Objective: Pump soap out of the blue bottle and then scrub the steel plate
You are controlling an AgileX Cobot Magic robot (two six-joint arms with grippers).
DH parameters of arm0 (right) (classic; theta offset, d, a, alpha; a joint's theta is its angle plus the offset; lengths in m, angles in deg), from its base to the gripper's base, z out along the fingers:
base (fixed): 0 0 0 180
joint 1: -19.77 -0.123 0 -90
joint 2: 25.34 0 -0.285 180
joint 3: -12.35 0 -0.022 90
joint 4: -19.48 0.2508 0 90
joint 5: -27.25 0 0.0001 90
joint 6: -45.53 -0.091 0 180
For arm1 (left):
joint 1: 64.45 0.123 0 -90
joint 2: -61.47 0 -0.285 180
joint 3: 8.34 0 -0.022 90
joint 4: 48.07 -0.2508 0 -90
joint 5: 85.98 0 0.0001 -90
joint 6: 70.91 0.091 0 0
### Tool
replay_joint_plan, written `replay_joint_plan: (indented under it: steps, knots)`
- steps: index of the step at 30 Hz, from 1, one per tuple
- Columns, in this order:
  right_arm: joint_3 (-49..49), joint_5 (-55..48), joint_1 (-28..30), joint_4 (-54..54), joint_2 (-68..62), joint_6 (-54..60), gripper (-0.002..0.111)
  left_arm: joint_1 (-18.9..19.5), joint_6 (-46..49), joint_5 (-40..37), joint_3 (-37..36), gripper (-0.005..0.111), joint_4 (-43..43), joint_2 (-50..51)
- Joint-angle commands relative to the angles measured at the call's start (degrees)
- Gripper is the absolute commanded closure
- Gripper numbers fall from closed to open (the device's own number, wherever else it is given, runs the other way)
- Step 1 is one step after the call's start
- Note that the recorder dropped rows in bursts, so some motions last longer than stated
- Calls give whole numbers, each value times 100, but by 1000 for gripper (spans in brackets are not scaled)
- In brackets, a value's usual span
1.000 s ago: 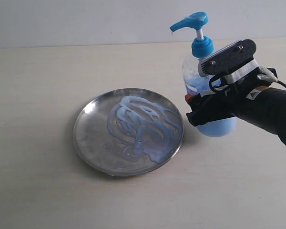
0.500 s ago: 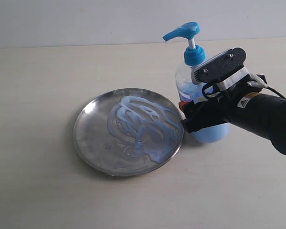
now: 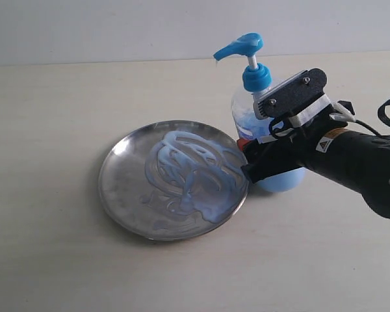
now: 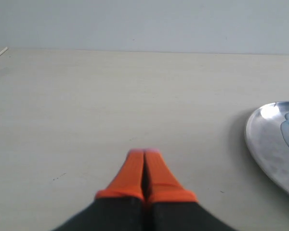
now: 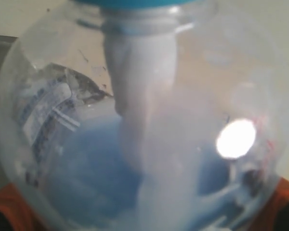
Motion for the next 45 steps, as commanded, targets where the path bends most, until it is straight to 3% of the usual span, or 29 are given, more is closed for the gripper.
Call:
replay_joint_plan:
  steps: [1,13,17,23,28,40,45]
  knots:
    - [-75,601,-8,-85,66,-66,108,-8,-19,99,-15,107,-23,-38]
    - [-75,591,-8,-106,66,241,108,-8,-19,33,-15,107,-23,-38]
    - [-75,591,-8,-106,66,284,108,-84,-19,4,479,107,-23,462]
    - [-75,611,-8,-214,66,384,108,-758,-19,-8,1426,107,-23,1418]
    - [-75,648,-8,-214,66,384,108,-1006,-19,-8,2005,107,-23,2026]
    - [-75,725,-8,-214,66,224,108,-1029,-19,-8,3417,107,-23,3281]
    - [-75,766,-8,-199,66,199,108,-1029,-19,56,3697,107,-23,3533]
